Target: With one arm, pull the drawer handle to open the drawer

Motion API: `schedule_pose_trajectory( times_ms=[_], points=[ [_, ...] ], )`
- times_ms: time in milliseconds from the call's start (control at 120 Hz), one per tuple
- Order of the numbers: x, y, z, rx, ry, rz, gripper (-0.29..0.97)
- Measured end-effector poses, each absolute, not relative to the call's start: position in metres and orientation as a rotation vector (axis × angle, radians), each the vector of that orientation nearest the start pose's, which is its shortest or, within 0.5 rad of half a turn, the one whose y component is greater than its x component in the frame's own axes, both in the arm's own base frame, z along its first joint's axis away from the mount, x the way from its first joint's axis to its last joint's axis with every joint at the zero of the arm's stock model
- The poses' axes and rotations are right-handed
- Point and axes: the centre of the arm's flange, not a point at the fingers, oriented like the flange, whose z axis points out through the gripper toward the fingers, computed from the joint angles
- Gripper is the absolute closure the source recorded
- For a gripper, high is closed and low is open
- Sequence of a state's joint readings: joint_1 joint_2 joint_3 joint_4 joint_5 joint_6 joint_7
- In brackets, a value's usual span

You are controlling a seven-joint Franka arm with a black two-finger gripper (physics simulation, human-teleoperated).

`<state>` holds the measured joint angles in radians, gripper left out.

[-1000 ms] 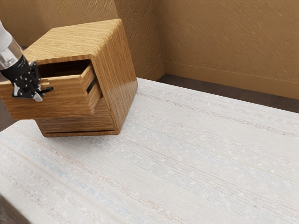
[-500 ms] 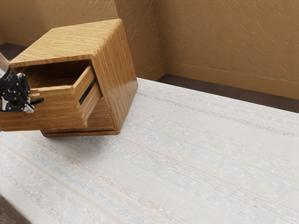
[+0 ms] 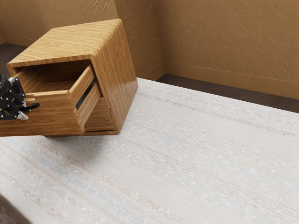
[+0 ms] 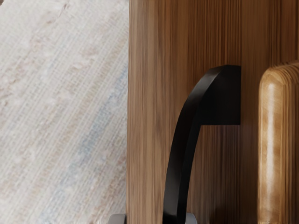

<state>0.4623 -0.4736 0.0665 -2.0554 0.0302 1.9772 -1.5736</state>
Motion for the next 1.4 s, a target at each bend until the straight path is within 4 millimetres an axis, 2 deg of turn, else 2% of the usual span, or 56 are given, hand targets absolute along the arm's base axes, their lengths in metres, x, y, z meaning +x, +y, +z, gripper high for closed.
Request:
schedule_pose_trajectory(
  times_ms=[567, 1175, 1400],
  points=[
    [0.333, 0.207, 0.663, 1.438, 2.498, 0.514, 0.64],
    [0.319, 0.202, 0.667, 1.432, 2.486, 0.543, 0.61],
    [0.312, 0.199, 0.68, 1.431, 2.468, 0.582, 0.59]
  ],
)
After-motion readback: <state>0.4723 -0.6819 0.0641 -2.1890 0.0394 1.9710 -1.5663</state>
